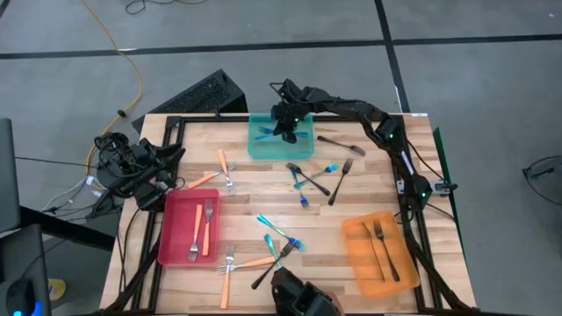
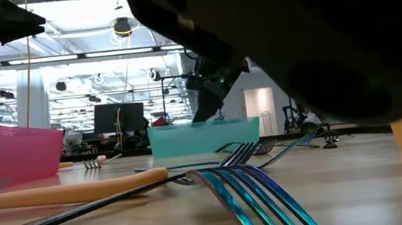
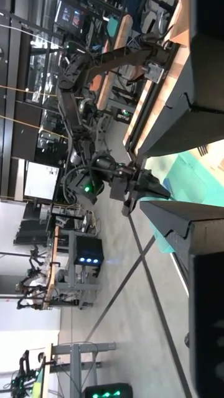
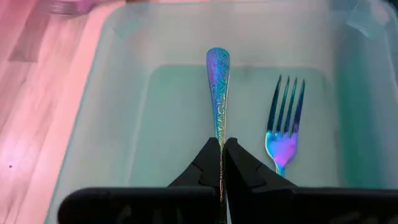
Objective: Sort silverware by color (type)
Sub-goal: Put the blue fork into the blue bin
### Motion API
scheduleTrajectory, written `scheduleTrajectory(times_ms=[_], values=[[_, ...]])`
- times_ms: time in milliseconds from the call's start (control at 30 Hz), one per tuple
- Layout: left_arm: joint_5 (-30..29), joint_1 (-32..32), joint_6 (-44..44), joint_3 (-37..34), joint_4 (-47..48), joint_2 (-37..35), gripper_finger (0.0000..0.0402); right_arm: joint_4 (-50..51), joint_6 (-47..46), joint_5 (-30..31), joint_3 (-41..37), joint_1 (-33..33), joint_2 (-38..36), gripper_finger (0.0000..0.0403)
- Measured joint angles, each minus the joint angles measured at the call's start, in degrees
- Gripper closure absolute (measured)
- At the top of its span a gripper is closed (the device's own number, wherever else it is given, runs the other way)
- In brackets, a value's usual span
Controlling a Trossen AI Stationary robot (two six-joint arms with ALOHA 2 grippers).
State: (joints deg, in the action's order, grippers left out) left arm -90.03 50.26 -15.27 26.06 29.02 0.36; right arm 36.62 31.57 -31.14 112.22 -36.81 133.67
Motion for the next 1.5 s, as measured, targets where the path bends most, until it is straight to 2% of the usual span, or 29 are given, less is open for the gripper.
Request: scheduleTrajectory(times_ms=[67, 200, 300, 400, 600, 667, 800, 933, 1200, 1333, 1500], values=[[0.0, 0.0, 0.0, 0.0, 0.0, 0.0, 0.0289, -0.2, 0.0, -0.5, 0.0, -0.2, 0.7, 0.0378], [0.0, 0.0, 0.0, 0.0, 0.0, 0.0, 0.0289, 0.0, -1.6, -5.1, -0.3, -1.1, 2.0, 0.0378], [0.0, 0.0, 0.0, 0.0, 0.0, 0.0, 0.0289, -4.1, -1.8, -4.2, -1.8, -1.7, 1.1, 0.0378], [0.0, 0.0, 0.0, 0.0, 0.0, 0.0, 0.0289, -9.4, -3.7, -6.6, -5.8, -2.5, 0.0, 0.0378], [0.0, 0.0, 0.0, 0.0, 0.0, 0.0, 0.0289, -23.4, -8.3, -6.4, -17.6, -2.8, -5.1, 0.0378], [0.0, 0.0, 0.0, 0.0, 0.0, 0.0, 0.0289, -28.3, -9.1, -4.6, -21.0, -2.8, -7.1, 0.0378], [0.0, 0.0, 0.0, 0.0, 0.0, 0.0, 0.0289, -33.4, -9.3, -4.5, -25.7, -3.1, -11.3, 0.0378], [0.0, 0.0, 0.0, 0.0, 0.0, 0.0, 0.0289, -32.3, -9.2, -4.4, -27.2, -3.1, -11.5, 0.0378], [0.0, -0.1, 0.0, 0.0, 0.0, 0.0, 0.0289, -32.2, -8.6, 2.9, -28.2, -2.2, -11.6, 0.037], [0.0, -0.1, 0.0, 0.0, 0.0, 0.0, 0.0289, -32.4, -8.6, 4.0, -28.2, -2.2, -11.6, 0.0371], [0.0, -0.1, 0.0, 0.0, 0.0, 0.0, 0.0289, -29.2, -7.2, 9.5, -28.1, -2.0, -10.9, 0.0374]])
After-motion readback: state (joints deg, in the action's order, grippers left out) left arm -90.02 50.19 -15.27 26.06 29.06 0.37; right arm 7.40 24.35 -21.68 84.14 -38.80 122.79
